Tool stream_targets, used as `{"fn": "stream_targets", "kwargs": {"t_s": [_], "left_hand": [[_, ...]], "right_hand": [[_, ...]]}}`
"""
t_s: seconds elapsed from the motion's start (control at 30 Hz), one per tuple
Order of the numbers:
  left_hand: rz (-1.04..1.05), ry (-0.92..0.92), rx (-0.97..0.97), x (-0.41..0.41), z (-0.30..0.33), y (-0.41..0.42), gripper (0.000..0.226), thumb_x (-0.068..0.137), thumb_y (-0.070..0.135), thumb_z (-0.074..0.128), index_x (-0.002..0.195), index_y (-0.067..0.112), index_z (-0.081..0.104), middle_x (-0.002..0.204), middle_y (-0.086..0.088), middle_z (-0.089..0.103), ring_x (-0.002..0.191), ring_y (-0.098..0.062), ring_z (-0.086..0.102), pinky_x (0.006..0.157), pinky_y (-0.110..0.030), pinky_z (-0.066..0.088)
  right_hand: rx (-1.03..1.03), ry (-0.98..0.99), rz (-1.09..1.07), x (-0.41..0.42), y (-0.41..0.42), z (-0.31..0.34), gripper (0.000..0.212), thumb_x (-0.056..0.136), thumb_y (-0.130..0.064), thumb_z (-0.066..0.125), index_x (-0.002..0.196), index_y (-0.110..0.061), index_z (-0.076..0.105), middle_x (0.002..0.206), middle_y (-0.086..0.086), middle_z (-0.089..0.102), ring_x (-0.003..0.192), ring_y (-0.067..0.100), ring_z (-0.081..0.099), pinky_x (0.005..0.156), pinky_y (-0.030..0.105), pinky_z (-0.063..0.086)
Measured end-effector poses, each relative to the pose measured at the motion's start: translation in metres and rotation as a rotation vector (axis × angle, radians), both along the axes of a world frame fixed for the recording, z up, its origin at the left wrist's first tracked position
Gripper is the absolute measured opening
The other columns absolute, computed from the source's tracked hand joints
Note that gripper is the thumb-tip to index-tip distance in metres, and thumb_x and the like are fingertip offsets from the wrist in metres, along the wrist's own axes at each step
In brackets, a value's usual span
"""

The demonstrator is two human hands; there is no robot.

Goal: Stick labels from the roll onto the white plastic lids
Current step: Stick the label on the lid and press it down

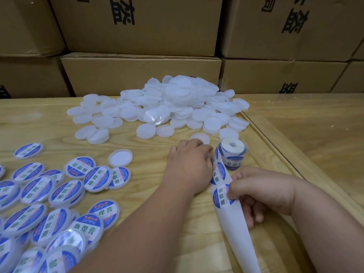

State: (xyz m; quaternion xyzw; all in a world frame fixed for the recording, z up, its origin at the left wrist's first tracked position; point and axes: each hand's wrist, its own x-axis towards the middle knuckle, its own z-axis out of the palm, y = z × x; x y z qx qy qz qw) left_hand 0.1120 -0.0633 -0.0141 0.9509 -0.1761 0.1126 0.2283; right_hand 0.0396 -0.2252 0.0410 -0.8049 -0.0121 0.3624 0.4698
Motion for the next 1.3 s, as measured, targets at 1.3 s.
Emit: {"fn": "stream_targets", "kwargs": {"t_s": [1.3], "left_hand": [[-0.168, 0.305, -0.764, -0.084, 0.019, 0.044, 0.038, 0.072, 0.042, 0.084, 0.102, 0.037, 0.061, 0.099, 0.017, 0.07, 0.088, -0.002, 0.067, 0.083, -0.028, 0.054]], "right_hand": [[0.343, -0.622, -0.273, -0.014, 0.025, -0.02, 0.007, 0.072, -0.011, 0.059, 0.068, -0.01, 0.066, 0.062, -0.001, 0.052, 0.06, 0.01, 0.047, 0.056, 0.02, 0.039]]}}
